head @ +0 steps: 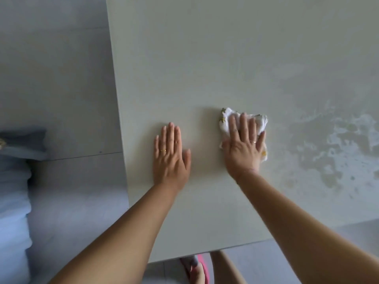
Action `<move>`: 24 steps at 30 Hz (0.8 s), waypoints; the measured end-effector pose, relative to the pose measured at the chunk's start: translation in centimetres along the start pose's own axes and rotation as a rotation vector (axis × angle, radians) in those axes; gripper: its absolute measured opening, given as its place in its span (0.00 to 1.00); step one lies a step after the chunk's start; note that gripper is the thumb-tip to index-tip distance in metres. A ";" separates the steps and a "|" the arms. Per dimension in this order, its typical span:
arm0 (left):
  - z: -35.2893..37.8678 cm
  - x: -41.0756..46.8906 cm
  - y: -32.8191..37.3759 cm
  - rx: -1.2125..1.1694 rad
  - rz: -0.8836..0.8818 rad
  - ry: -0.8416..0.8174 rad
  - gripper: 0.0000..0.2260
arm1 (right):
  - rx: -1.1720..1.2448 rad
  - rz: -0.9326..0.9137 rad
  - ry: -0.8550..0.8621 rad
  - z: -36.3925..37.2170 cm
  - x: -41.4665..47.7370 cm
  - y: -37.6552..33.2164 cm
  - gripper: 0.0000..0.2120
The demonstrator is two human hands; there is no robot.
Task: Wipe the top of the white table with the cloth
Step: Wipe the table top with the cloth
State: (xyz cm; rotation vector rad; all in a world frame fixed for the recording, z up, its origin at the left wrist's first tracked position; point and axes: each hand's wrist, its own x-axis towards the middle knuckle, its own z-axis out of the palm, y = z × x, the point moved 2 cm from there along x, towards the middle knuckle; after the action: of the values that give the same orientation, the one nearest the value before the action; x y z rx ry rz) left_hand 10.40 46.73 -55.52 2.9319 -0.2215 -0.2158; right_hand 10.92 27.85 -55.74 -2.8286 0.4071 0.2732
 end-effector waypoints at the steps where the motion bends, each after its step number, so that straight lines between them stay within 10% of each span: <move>1: -0.1 -0.2 -0.1 -0.010 0.007 -0.009 0.29 | 0.000 0.003 -0.009 0.7 -1.5 -1.5 0.28; 6: 0.1 -6.3 0.4 -0.037 -0.022 0.024 0.27 | -0.136 -0.523 -0.102 1.0 -6.0 -1.7 0.26; 12: 1.4 -8.8 0.1 -0.002 0.012 0.015 0.27 | -0.010 0.011 0.007 0.6 -4.8 1.4 0.28; 19: 1.4 -8.9 0.2 -0.006 0.023 0.014 0.26 | -0.147 -0.525 -0.089 2.0 -10.6 -0.7 0.26; 24: 1.6 -8.9 0.2 -0.007 0.013 0.019 0.27 | -0.028 0.014 -0.022 1.0 -9.6 2.0 0.28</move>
State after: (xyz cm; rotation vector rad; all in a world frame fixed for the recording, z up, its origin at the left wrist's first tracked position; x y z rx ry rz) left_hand 1.39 47.71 -55.83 2.9231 -0.2359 -0.1862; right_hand 1.16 28.67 -55.05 -2.8480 0.4213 0.3146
